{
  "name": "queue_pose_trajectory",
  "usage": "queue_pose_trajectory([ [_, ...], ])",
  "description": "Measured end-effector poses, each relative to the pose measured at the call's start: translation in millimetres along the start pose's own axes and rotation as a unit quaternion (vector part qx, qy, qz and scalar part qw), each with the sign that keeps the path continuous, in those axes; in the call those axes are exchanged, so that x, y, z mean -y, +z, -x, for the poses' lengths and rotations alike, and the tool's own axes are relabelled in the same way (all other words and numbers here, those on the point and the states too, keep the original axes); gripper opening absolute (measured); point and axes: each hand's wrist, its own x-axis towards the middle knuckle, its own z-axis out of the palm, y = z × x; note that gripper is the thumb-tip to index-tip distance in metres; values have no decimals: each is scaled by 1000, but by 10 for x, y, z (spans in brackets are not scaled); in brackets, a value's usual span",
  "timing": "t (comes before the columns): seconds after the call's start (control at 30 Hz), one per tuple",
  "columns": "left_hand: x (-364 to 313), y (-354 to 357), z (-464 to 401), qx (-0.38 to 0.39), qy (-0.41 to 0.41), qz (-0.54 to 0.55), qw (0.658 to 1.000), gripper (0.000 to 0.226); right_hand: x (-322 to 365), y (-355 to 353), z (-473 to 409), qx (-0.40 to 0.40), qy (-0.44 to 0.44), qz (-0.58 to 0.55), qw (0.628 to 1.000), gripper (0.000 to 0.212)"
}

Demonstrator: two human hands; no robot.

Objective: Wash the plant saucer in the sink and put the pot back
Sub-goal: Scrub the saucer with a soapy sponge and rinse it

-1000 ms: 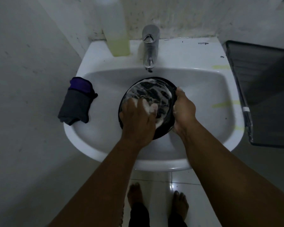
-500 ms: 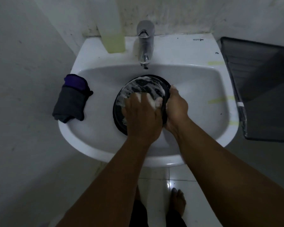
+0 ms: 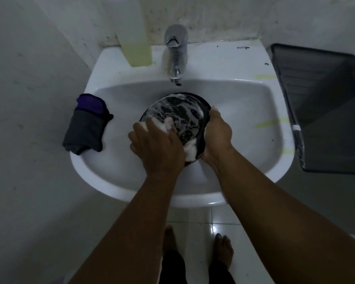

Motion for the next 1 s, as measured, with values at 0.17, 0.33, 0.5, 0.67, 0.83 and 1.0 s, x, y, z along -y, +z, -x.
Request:
queue_pose_trajectory([
  [0.17,137,-15,-217,93,-47,38,994,55,78,-75,11,-1,6,9,1000,44],
  [0.33,256,-7,-527,168,-73,82,980,53,122,-180,39,5,-10,50,999,43],
  [0.5,335,-29,-864,180,-118,149,965,58,103,-195,44,51,-13,137,989,48],
  [0.67,227,-39,-1054,210,-87,119,966,60,166,-175,86,64,-82,220,970,43],
  [0.83,-103,-4,-1062,188,-7,28,982,53,176,-142,77,69,-118,249,959,41],
  [1.0,-483,27,-845,165,89,-8,982,49,171,-109,89,64,-124,248,959,42],
])
